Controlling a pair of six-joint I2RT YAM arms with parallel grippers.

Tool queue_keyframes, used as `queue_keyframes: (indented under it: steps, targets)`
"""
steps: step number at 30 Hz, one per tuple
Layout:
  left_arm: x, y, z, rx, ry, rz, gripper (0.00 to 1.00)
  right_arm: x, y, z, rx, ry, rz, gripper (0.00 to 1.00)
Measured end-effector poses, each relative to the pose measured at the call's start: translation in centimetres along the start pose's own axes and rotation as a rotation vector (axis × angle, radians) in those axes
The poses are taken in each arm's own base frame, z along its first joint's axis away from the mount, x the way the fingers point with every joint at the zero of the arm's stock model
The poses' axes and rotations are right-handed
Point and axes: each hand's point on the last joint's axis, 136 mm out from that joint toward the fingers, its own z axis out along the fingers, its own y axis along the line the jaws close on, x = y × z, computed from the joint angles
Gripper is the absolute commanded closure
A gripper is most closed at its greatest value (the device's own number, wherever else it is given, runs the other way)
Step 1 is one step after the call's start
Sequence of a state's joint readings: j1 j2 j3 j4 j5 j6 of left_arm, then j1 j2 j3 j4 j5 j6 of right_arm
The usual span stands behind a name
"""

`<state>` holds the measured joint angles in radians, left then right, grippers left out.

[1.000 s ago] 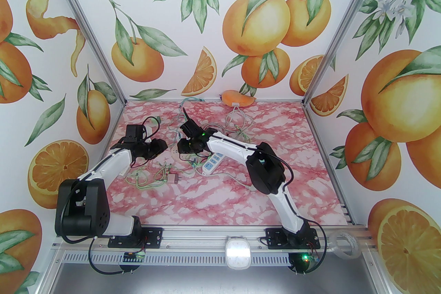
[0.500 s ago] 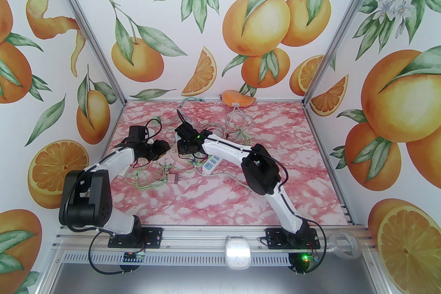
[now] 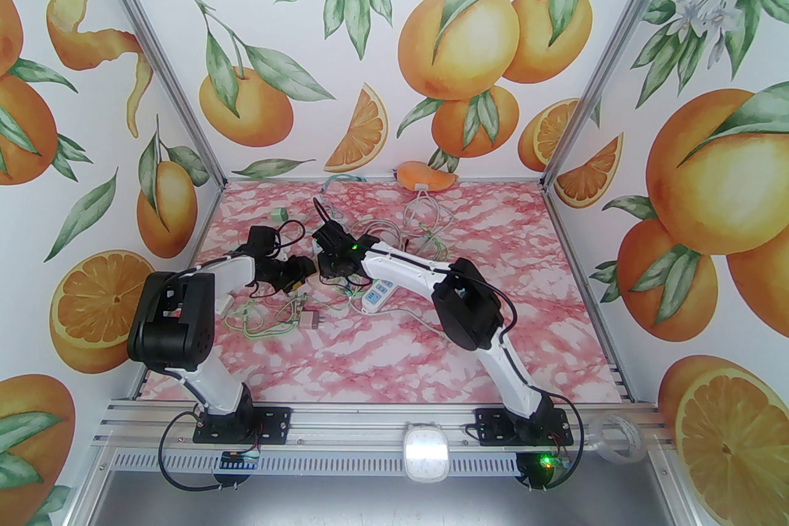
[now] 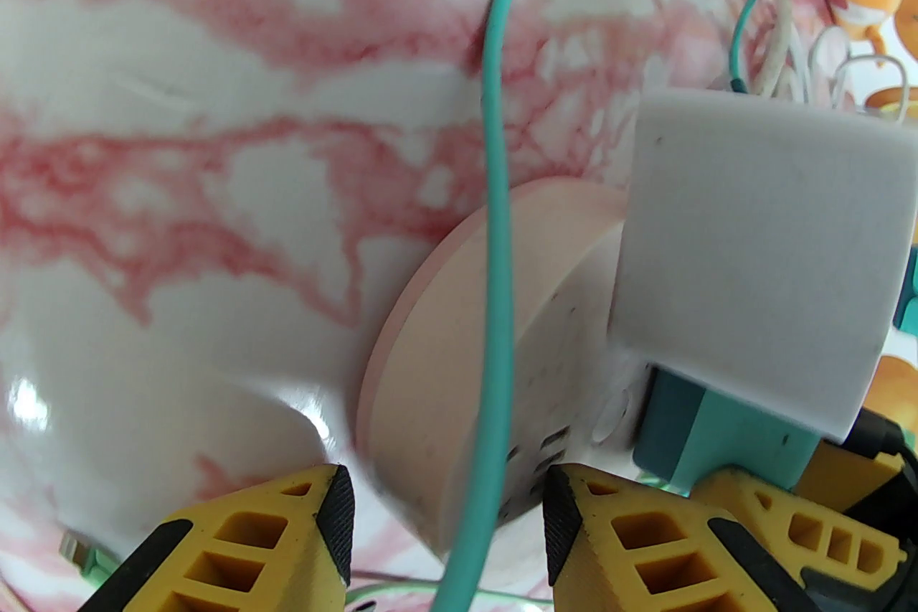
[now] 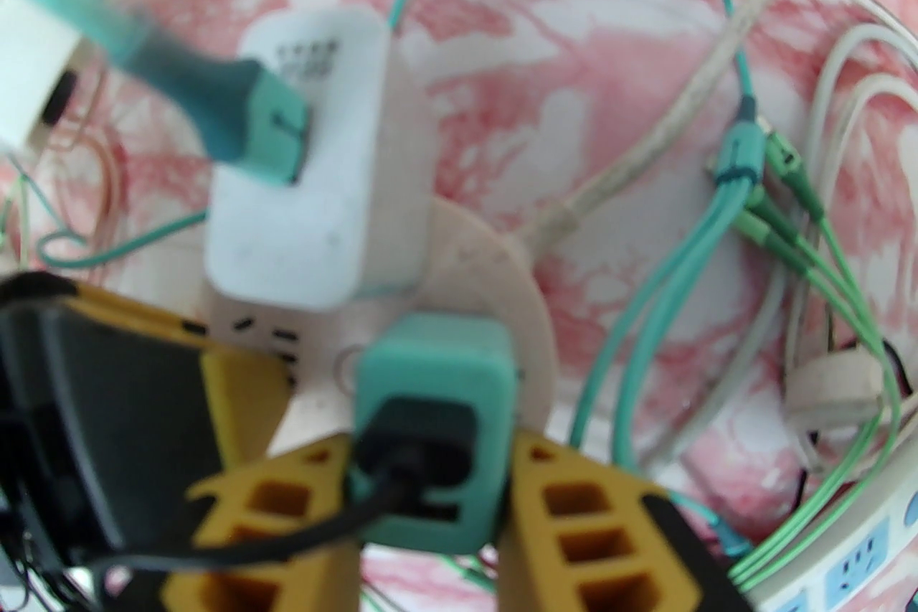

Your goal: Pull the plug off the socket

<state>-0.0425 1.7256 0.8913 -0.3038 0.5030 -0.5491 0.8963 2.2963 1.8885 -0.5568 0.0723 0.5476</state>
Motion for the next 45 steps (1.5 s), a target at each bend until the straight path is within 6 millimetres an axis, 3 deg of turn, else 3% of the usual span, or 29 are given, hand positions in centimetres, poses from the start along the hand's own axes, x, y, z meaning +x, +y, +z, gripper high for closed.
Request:
queue_keyframes:
  steps: [6,13,36,45]
  targets:
    - [0.0,-0.3,0.4,0.004,-0.001,0.017,0.55,0.0,-0.2,0.0,0.011,-0.003,-0.011,0.68]
    - [0.1,-1.2,0.9,0.007,-0.012,0.027,0.66,0.0,-1.2,-0.3,0.05,0.007,-0.036,0.68]
    - [0.1,-1.7,1.4,-0.047,-0.047,0.012,0.66,0.1,-1.1,-0.1,0.131,0.035,-0.039,0.69]
    - [0.2,-2.1,1.7,-0.06,-0.071,-0.03,0.69,-0.5,-2.5,-0.4,0.047,0.019,0.059,0.69]
